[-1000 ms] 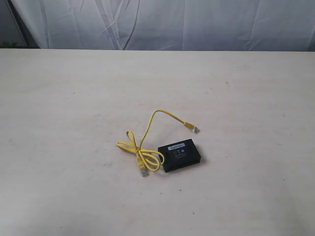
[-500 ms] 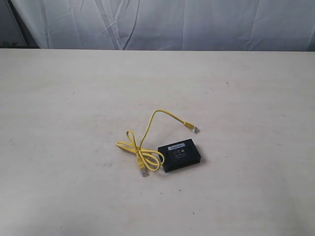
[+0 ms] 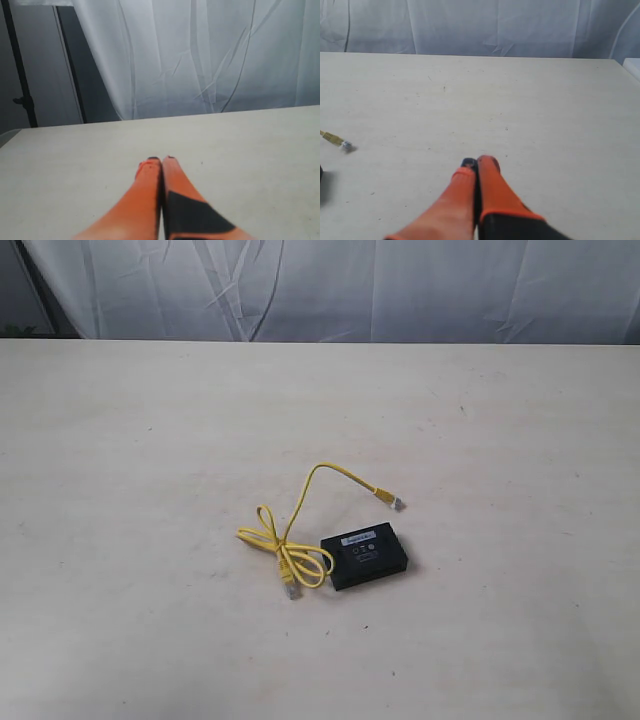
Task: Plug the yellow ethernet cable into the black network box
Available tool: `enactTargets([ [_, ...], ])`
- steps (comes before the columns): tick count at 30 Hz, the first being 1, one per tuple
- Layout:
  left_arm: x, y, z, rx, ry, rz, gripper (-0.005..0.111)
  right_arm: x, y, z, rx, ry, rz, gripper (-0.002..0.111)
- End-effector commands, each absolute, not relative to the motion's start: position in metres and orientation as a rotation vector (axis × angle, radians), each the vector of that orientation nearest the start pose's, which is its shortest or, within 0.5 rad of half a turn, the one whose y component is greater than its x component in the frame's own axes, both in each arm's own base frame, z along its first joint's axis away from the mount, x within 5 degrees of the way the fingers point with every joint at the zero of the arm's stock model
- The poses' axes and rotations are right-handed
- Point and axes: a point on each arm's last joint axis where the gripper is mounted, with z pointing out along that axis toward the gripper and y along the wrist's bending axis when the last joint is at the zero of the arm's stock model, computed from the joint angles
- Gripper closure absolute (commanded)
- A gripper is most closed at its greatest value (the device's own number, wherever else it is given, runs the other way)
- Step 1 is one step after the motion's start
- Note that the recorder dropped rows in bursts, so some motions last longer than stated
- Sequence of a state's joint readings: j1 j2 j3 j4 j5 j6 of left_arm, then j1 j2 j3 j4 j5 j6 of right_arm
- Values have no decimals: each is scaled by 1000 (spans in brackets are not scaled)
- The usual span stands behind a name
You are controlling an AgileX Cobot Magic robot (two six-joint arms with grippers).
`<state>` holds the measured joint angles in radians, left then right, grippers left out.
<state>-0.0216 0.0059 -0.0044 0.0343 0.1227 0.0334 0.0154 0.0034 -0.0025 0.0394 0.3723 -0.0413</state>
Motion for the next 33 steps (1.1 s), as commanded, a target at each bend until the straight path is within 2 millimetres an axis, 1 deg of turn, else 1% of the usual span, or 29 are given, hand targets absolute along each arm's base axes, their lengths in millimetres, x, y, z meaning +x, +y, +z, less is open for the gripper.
enactTargets([
  [1, 56, -1, 209, 69, 1530, 42, 107, 53, 2, 181, -33, 1842, 23, 109],
  [11, 56, -1, 210, 72, 1515, 45, 107, 53, 2, 181, -33, 1845, 23, 109],
  [17, 55, -2, 224, 78, 1360, 50, 107, 53, 2, 181, -33, 1845, 23, 109],
  [33, 45, -3, 249, 75, 1072, 42, 107, 53, 2, 181, -33, 1845, 23, 109],
])
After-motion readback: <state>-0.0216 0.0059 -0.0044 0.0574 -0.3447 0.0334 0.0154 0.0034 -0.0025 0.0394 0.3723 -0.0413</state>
